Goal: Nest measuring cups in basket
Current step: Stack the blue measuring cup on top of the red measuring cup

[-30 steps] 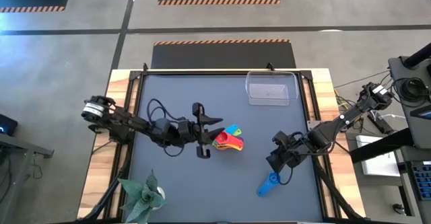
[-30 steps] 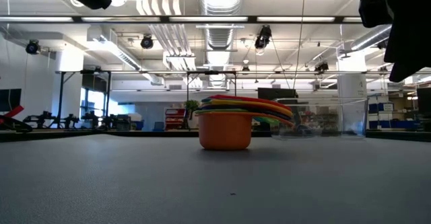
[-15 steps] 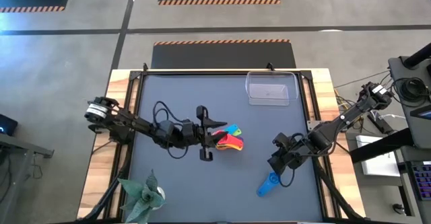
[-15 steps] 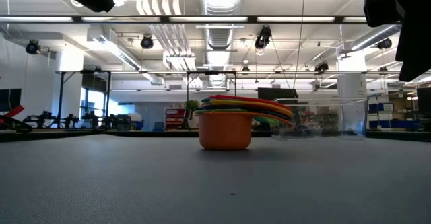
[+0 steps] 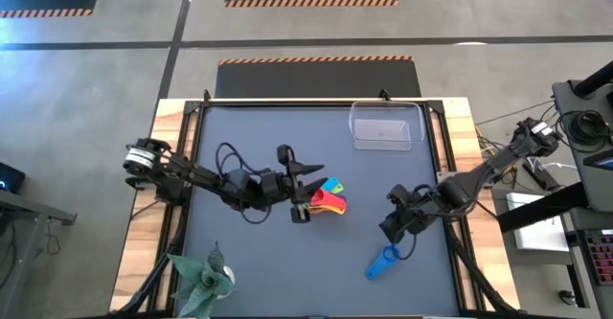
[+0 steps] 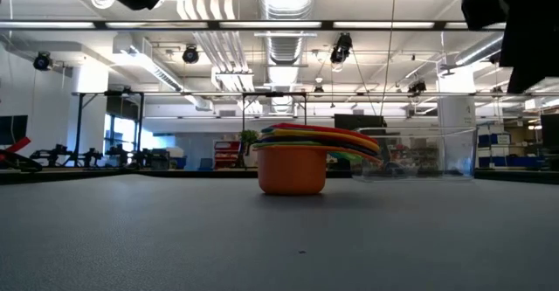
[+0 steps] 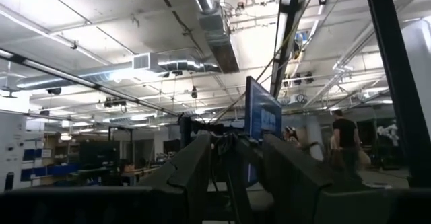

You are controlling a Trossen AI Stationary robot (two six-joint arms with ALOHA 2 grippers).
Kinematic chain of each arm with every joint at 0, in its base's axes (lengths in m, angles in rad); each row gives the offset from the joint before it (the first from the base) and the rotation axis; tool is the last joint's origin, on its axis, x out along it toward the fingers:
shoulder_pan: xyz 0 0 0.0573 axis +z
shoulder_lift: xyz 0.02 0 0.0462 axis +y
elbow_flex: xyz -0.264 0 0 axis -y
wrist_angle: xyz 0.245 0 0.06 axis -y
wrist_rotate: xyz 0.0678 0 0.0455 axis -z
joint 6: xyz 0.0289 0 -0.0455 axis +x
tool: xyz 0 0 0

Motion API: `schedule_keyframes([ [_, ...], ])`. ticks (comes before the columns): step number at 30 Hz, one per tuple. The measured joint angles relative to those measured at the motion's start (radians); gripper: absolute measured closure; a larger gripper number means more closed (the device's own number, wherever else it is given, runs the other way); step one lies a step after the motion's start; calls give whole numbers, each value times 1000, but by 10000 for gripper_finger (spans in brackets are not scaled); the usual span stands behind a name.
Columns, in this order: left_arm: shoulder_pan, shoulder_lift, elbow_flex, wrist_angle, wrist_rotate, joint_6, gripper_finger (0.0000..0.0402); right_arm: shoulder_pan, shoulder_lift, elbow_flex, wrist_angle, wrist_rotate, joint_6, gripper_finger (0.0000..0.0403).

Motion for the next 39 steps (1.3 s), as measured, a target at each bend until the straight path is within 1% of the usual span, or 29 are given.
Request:
schedule_keyframes([
  [5, 2, 0, -1, 0, 0, 1, 283, 14, 7, 69, -91, 16, -23, 227],
  [13, 6, 0, -2, 0, 0, 17, 283, 26, 13, 54, -131, 35, 20, 227],
  [17, 7, 0, -2, -1, -1, 30, 283, 56, 33, 40, -133, 38, 77, 227],
  [22, 10, 1, -2, -1, -1, 30, 283, 88, 98, 36, -108, 87, 188, 227],
  [25, 10, 1, -5, -1, -2, 30, 283, 108, 150, 38, -93, 53, 220, 227],
  [28, 10, -8, -19, -4, -3, 30, 283, 146, 191, 48, -93, 0, 265, 227],
  [31, 10, -36, -43, -4, -6, 35, 283, 205, 213, 62, -93, 1, 329, 227],
  [34, 10, -84, -95, 0, -11, 46, 283, 275, 229, 70, -94, 6, 421, 227],
  [39, 12, -173, -194, 44, -68, 24, 283, 383, 277, 71, -94, 39, 609, 227],
])
